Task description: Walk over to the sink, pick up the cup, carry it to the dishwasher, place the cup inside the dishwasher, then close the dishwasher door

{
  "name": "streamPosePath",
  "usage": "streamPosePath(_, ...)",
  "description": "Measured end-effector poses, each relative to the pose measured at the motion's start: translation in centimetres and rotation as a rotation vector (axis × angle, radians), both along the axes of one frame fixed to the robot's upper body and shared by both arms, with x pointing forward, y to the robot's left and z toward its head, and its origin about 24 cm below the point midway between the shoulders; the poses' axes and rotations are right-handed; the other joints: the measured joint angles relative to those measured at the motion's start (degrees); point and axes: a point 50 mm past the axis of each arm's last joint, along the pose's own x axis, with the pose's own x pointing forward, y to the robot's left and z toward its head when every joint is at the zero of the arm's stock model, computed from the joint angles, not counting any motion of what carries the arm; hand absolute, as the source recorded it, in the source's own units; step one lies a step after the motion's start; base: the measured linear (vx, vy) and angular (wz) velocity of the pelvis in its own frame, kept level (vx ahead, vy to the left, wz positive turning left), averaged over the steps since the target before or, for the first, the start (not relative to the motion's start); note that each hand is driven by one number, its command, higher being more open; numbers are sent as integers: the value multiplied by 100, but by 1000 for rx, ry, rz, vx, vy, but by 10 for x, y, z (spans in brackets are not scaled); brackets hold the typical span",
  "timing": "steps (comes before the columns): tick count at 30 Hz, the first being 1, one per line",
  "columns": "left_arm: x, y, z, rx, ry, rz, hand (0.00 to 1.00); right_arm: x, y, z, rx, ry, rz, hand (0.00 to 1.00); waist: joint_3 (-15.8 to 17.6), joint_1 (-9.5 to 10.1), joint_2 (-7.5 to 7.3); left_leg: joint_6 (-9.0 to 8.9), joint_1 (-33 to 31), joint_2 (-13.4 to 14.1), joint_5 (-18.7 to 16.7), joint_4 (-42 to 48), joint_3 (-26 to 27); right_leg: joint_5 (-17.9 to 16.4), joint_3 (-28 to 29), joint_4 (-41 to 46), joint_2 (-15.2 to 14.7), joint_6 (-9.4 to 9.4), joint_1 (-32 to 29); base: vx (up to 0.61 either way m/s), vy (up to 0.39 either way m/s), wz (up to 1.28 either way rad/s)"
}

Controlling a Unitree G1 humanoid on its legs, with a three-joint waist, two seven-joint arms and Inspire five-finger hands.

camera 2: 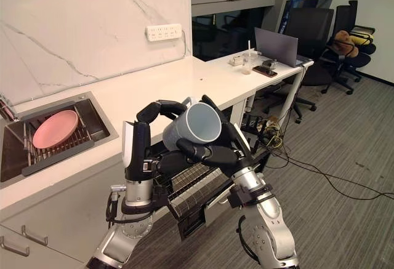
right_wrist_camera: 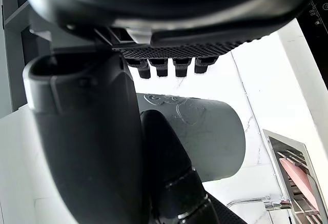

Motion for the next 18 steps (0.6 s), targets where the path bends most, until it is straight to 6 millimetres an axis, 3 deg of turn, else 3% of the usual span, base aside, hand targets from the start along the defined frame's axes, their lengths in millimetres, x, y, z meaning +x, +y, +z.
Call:
streamPosePath(13, -2, -6, -5, 7, 17, -28, 0, 2, -2, 3, -31, 1, -62, 0, -20, 3, -60, 5, -46, -5, 3, 42, 3, 26, 11, 21, -14, -2, -44, -17, -4, 0)
streamPosePath(14, -2, -6, -5, 7, 17, -29, 100, 2, -2, 3, -31, 3, -65, 0, -16, 4, -65, 5, -46, -6, 3, 46, 2, 27, 11, 21, -14, -2, -43, 0, 0, 0)
streamPosePath(18, -3, -7, -5, -7, 26, -44, 100, 3, -1, 3, -9, 8, -71, 0, 29, 5, -144, 5, -50, -5, 3, 50, 1, 34, 12, 21, -18, -5, -38, -40, -8, 0)
